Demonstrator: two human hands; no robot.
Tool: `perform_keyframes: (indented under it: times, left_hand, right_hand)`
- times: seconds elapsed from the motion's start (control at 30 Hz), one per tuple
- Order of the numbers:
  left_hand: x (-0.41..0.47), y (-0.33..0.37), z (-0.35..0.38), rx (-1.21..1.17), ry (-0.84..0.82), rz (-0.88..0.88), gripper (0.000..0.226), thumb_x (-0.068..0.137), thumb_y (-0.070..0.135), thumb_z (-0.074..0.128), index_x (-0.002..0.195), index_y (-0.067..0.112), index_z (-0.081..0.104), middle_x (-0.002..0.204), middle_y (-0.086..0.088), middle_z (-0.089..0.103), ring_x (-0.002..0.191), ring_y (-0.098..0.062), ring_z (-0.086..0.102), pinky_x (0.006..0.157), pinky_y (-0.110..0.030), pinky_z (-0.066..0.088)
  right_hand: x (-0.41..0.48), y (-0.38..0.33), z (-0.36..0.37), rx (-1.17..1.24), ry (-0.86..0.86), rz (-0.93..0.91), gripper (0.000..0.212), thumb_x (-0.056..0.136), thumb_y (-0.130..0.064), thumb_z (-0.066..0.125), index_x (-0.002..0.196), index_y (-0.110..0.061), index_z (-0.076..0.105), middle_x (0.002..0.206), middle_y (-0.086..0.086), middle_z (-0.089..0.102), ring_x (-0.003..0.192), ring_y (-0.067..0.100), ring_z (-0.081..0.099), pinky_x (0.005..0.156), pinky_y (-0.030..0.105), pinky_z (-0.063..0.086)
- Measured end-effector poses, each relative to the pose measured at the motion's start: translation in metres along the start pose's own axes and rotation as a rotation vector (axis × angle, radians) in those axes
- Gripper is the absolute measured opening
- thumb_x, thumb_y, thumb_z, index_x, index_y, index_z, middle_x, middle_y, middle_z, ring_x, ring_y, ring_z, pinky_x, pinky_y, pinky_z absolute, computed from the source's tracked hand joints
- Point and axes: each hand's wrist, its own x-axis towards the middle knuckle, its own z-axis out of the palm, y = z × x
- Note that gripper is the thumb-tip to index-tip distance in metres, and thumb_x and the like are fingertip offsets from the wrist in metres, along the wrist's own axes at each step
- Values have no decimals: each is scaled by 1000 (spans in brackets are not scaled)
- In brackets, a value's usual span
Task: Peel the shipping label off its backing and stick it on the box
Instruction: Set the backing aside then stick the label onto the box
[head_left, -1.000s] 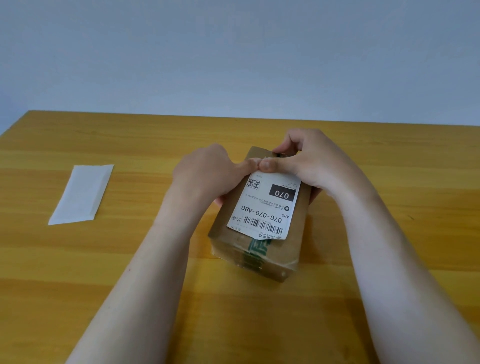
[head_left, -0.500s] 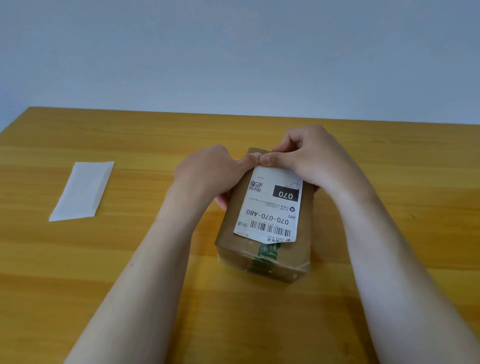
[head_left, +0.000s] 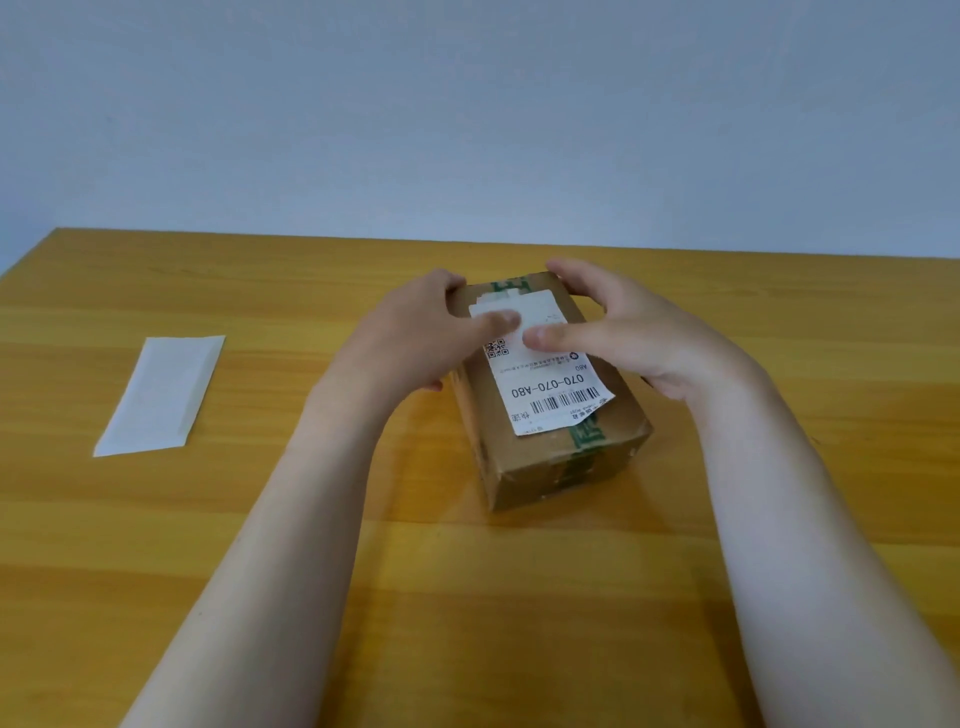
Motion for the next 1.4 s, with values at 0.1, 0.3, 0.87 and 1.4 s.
perform_keyframes:
  times: [0.1, 0.3, 0.87, 1.4]
  left_hand:
    - [0, 2, 3, 65, -65, 66, 105, 80, 57, 82, 164, 19, 31, 145, 3, 56, 121, -19, 62, 97, -42, 58]
    - [4, -4, 1, 46, -126, 98, 123, 73, 58, 87, 168, 19, 19, 161, 1, 44, 133, -15, 52, 101, -32, 46]
    - [11, -10, 6, -142, -4, 54, 52, 78, 36, 91, 124, 25, 68, 105, 8, 73, 82, -14, 77, 58, -35, 65]
    - [13, -13, 7, -234, 7, -3, 31, 79, 39, 90, 99, 18, 79, 91, 0, 80, 74, -12, 77, 47, -29, 58]
  right_hand:
    - [0, 3, -3, -67, -79, 20, 131, 53, -49, 101, 164, -41, 31, 162, -12, 42, 134, 10, 53, 114, 36, 45]
    - [1, 4, -1, -124, -103, 12, 140, 44, -48, 103, 162, -41, 28, 146, -14, 46, 136, 12, 51, 116, 33, 41]
    - [2, -3, 11, -100, 131, 24, 82, 59, -53, 98, 126, -31, 55, 113, -15, 64, 96, 8, 69, 78, 34, 58]
    - [4, -3, 12, -117, 192, 63, 59, 65, -48, 97, 97, -15, 60, 85, -2, 73, 76, 19, 76, 59, 38, 60]
